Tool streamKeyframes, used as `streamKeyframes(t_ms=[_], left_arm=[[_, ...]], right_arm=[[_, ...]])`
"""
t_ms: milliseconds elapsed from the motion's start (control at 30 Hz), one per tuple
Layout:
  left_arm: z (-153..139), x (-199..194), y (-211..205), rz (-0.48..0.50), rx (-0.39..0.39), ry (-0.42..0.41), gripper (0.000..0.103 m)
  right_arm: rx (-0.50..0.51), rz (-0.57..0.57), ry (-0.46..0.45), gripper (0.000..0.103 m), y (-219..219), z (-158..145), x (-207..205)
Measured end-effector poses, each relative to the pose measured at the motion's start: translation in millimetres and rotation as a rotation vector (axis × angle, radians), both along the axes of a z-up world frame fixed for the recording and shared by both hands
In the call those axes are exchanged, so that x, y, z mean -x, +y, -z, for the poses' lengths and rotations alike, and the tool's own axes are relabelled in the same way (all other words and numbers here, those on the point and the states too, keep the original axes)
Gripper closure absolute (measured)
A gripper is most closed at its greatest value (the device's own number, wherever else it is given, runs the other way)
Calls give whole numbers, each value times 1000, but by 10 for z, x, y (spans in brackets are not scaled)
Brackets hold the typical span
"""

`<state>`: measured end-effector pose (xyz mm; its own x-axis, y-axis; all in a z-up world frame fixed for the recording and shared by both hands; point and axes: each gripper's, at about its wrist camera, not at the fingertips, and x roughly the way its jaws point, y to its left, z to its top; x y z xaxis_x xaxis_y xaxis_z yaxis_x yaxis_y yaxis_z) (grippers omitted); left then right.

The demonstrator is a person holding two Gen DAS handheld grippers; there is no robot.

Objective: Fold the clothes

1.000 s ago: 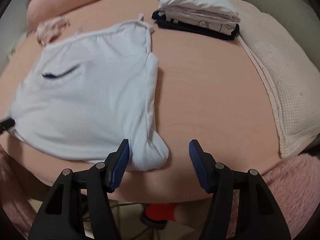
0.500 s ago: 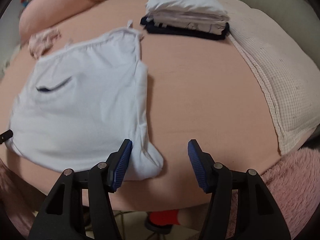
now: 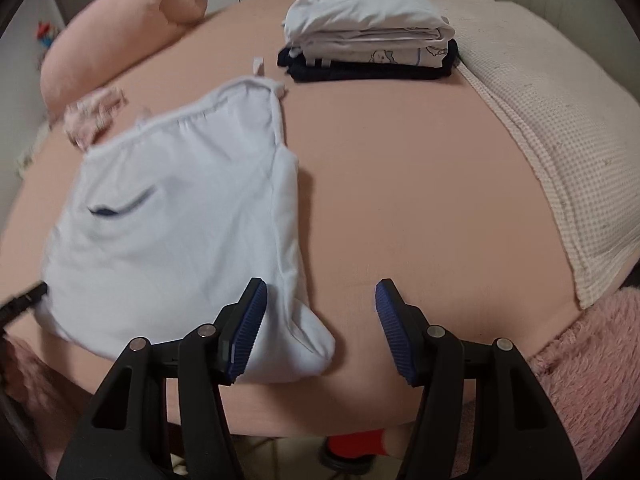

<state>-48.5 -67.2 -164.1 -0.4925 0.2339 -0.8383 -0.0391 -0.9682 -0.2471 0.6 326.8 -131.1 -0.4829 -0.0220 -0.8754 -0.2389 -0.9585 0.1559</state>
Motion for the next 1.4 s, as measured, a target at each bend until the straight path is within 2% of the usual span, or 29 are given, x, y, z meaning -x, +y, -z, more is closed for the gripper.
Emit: streamKeyframes(t_ms=[167,267,333,600,733,833,867,900,933,967,1000,1067,1133,1267,1400], left_arm=[[-234,343,54,26,12,48,55],[-235,773,-40,-4,-1,25,55],[-179,1100,-88,-14,28,3,55],[198,2223,-163,-30,118,-96,53],[330,2478,-157,-17,81,-128,50],[355,2567,-96,12,44,-116,46],[366,2589,-66,22,38,-113,46],[372,2602,-32,30,44,-106,47],[375,2612,15,43,56,-97,64],[379,2627,58,57,70,-92,86],[375,2639,88,65,76,-90,89],[301,2627,121,76,82,-71,93],[126,2541,129,97,77,-27,93],[-442,2112,144,190,101,101,94],[-811,1446,118,252,135,188,94]], right_arm=[[-10,-42,42,47,102,-298,416],[-41,-98,42,47,77,-406,807],[-45,-131,35,46,46,-409,1091],[-85,-136,-126,46,-34,115,2120],[-50,-111,-173,43,4,337,2373],[-31,-114,-166,31,0,409,2482],[-36,-116,-158,31,-12,412,2517],[-41,-115,-154,31,-27,416,2555],[-39,-115,-149,31,-40,420,2587],[-32,-116,-142,33,-53,422,2618],[-15,-123,-128,38,-68,419,2649],[31,-149,-96,79,-101,385,2696],[63,-169,-63,90,-126,282,2696],[55,-260,56,92,-212,-166,2406],[-4,-333,150,92,-258,-648,1758]])
